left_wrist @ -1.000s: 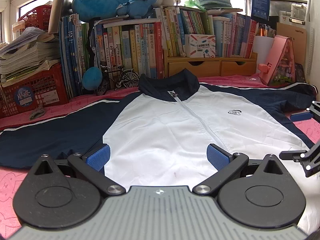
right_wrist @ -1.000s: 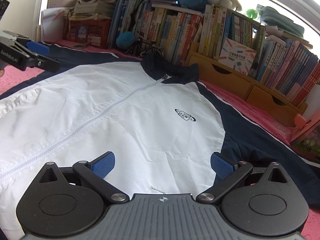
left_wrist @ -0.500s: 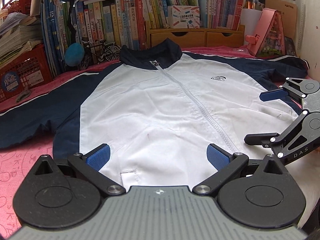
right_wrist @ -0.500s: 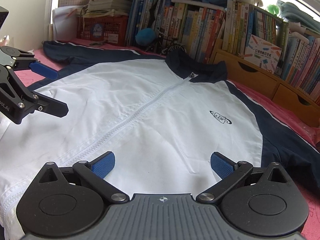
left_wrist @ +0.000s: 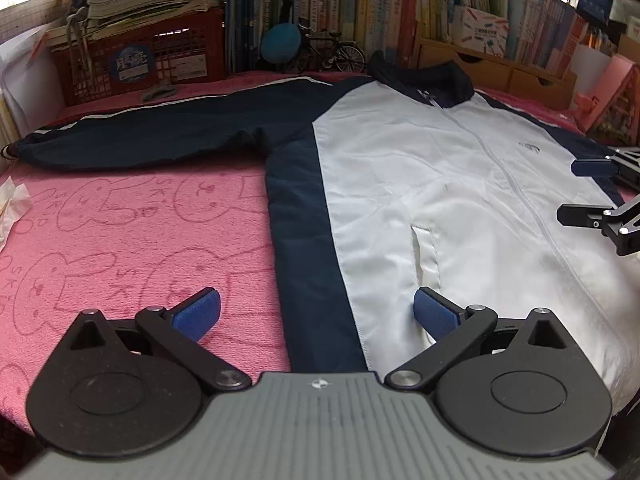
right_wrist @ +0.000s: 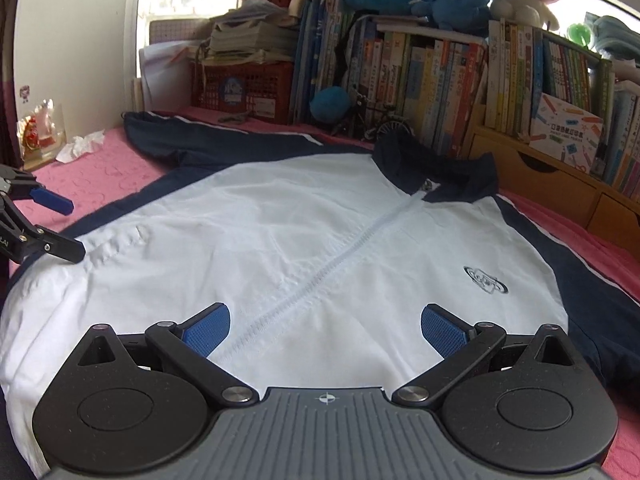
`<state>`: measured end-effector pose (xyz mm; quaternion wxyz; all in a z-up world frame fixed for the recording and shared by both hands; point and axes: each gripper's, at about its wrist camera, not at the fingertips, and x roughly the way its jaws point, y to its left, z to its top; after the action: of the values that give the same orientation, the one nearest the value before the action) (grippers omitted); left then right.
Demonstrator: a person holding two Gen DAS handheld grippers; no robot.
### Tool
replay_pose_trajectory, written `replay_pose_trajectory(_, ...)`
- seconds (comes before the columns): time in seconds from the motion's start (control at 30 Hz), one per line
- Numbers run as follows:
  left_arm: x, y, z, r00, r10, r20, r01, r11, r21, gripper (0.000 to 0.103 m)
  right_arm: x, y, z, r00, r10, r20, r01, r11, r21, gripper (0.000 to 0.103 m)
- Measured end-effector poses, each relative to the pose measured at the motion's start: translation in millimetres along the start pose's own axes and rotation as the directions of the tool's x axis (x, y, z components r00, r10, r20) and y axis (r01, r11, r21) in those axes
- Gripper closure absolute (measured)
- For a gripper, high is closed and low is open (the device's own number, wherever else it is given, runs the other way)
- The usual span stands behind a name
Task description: Fold clothes
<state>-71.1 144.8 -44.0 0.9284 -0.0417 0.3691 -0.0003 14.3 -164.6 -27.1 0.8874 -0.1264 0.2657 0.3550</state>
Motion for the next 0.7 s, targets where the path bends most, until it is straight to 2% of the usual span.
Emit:
replay_pose_trajectory(0.13,2,23,28,0.997,0.035,0.073,-0.028,0.994,-0.106,0.000,47,12,38,0.991,0.131,0.001,-0.130,0.990,-0.051,0.000)
replay_pose_trajectory(0.3,36,34,62,0.986,0.077,0.150,-0.051,0.985,-0.166,0.000,101,42,58,0.976,0.211,-0.051,-0.215,0.973,-0.085,0.000)
replay_pose_trajectory(0.47,85,31,90,0.985,0.080,0.155,-0.066,0.993,-0.095,0.000,133,69,60,0.967,0.233,-0.101,-0.246,0.960,-0.137,0.000)
replay_pose_trajectory(0.57,119,30,98,0.983,0.145,0.111,-0.143,0.989,-0.025,0.000,137,72,61,0.965,0.241,-0.108,-0.254,0.958,-0.132,0.000)
replay_pose_trajectory(0.63,138,36,100,0.973,0.212,0.087,-0.215,0.976,0.031,0.000,137,71,60,0.964,0.241,-0.108,-0.254,0.958,-0.131,0.000)
replay_pose_trajectory(0.7,143,55,103,0.978,0.194,0.075,-0.195,0.981,0.001,0.000,138,71,61,0.964,0.242,-0.108,-0.255,0.958,-0.131,0.000)
